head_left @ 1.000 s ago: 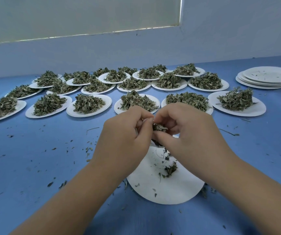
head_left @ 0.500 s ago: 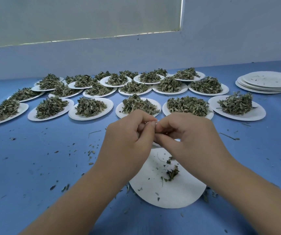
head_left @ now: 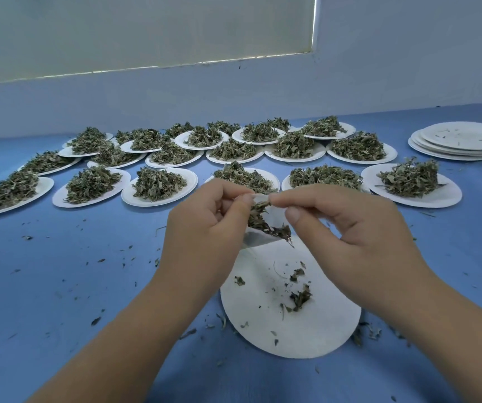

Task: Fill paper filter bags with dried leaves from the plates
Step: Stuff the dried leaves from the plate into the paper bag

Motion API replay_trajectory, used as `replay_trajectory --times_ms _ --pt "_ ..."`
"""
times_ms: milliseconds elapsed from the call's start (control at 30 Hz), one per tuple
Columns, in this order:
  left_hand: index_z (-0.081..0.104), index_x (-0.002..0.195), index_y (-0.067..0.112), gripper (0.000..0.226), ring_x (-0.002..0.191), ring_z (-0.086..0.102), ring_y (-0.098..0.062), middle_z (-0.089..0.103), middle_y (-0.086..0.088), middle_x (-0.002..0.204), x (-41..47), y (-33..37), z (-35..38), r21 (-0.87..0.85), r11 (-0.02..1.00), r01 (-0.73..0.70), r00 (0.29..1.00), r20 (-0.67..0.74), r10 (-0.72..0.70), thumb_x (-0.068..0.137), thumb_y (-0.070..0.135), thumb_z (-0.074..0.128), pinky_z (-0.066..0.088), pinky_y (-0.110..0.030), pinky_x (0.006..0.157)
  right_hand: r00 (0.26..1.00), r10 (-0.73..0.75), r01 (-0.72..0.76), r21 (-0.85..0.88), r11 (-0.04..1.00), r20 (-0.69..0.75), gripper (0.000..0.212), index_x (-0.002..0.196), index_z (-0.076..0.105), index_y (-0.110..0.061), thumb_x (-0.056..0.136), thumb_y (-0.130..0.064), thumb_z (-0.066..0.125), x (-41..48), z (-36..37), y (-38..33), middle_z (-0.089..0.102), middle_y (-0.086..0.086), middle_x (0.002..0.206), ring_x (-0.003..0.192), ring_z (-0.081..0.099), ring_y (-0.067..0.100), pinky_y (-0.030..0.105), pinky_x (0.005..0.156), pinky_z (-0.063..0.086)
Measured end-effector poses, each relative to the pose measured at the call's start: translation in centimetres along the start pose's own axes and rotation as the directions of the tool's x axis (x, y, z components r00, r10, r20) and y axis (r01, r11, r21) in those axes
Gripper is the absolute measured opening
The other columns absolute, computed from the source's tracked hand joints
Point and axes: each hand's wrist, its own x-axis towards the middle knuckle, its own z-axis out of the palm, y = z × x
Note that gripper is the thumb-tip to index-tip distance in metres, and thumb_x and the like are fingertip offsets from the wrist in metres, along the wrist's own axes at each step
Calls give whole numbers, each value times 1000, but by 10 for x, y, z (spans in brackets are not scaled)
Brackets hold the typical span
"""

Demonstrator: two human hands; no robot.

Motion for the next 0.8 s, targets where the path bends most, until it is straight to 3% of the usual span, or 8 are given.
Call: replay_trajectory --times_ms 100,233,367,533,667,800 --pt "68 80 26 16 47 48 3 55 16 55 2 0 -2 -40 998 38 999 -27 -39 92 17 62 34 -5 43 998 53 -53 -14 998 19 21 102 62 -45 81 -48 63 2 -6 0 61 -25 103 96 60 1 14 78 46" --pt "68 80 26 15 47 44 0 53 14 54 4 -1 -3 -35 999 37 998 -44 -39 92 21 62 35 -10 44 965 198 -176 -136 975 170 60 109 48 -49 57 -72 68 5 -7 2 50 -26 108 95 54 -6 10 72 44" --pt "67 80 28 14 47 44 0 52 14 55 4 -2 -3 -33 999 35 998 -42 -37 92 23 62 34 -10 44 949 253 -228 -144 963 190 47 98 45 -53 61 -57 73 4 -4 5 59 -22 93 80 59 -7 15 63 46" --pt "68 81 27 17 46 47 2 55 16 54 2 -1 -1 -39 999 25 999 -22 -26 93 18 61 34 -7 44 982 157 -150 -73 986 101 30 89 58 -44 75 -25 76 3 -5 3 65 -23 86 77 61 -1 10 71 46" --pt "68 81 29 18 45 44 2 55 17 55 -1 -1 3 -31 999 16 1000 9 -16 92 18 60 33 -7 44 992 109 -103 -91 990 62 25 86 63 -35 77 -16 76 1 -4 5 65 -18 71 76 61 0 7 68 45" --pt "66 81 29 18 49 45 0 57 9 62 -5 0 5 59 996 -70 997 47 67 92 16 61 34 -8 46 999 6 0 -176 984 38 16 85 68 -26 78 -14 77 0 0 6 62 -21 71 74 58 -2 8 66 44"
